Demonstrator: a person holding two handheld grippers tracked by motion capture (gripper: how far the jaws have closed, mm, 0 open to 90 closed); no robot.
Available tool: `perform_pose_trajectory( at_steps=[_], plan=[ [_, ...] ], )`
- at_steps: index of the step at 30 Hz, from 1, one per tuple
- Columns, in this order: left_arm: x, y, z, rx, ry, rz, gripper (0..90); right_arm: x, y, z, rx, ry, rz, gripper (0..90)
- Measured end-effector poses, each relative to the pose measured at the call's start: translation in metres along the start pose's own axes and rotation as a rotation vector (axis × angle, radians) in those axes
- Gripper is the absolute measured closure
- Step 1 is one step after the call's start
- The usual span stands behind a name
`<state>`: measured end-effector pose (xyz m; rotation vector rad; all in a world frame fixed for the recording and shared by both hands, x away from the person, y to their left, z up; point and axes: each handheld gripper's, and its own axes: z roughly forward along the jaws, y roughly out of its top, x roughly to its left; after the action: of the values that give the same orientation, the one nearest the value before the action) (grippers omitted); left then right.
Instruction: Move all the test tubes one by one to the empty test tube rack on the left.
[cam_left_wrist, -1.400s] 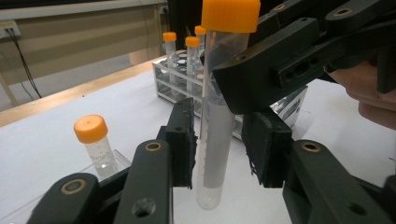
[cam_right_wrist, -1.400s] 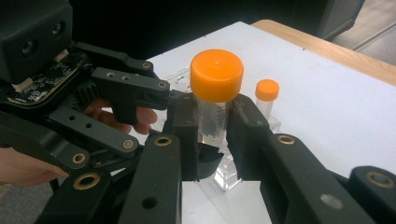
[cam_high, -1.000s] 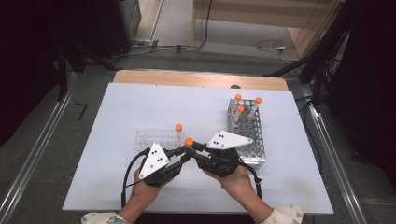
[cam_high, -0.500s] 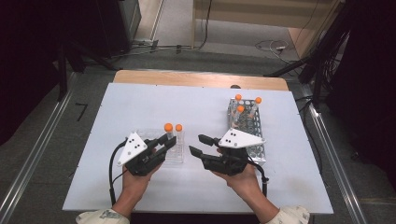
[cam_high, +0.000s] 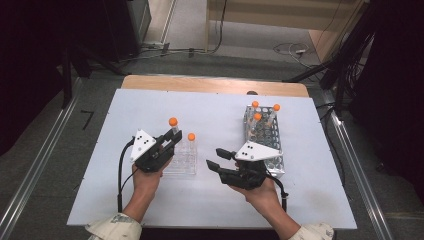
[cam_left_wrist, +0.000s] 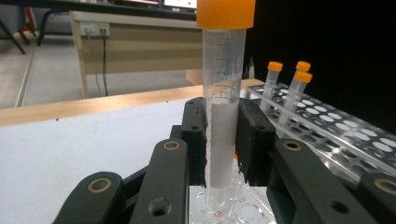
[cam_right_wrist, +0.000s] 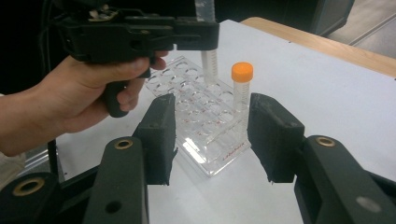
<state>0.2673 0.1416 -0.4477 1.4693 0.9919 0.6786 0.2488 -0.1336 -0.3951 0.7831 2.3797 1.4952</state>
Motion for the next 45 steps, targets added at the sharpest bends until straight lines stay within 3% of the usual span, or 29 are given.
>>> perform_pose_trajectory(
  at_steps=[5,21,26,36,45],
  plan=[
    [0.002,-0.002,0.007,0.009,0.012,-0.030,74.5,-0.001,0.000,-0.001,-0.004,0.003,-0.003,50.5],
    [0.001,-0.012,0.016,0.037,0.029,-0.040,74.6,0.000,0.001,-0.004,-0.014,0.009,0.001,51.7],
    [-0.002,-0.015,0.018,0.056,0.036,-0.008,74.5,0.000,0.002,-0.005,-0.018,0.011,0.002,51.8],
    [-0.003,-0.016,0.017,0.115,0.042,-0.014,74.4,-0.001,0.002,-0.006,-0.019,0.010,0.000,51.8],
    [-0.005,-0.017,0.018,0.160,0.050,0.019,74.0,0.000,0.003,-0.007,-0.021,0.009,0.002,51.8]
  ],
)
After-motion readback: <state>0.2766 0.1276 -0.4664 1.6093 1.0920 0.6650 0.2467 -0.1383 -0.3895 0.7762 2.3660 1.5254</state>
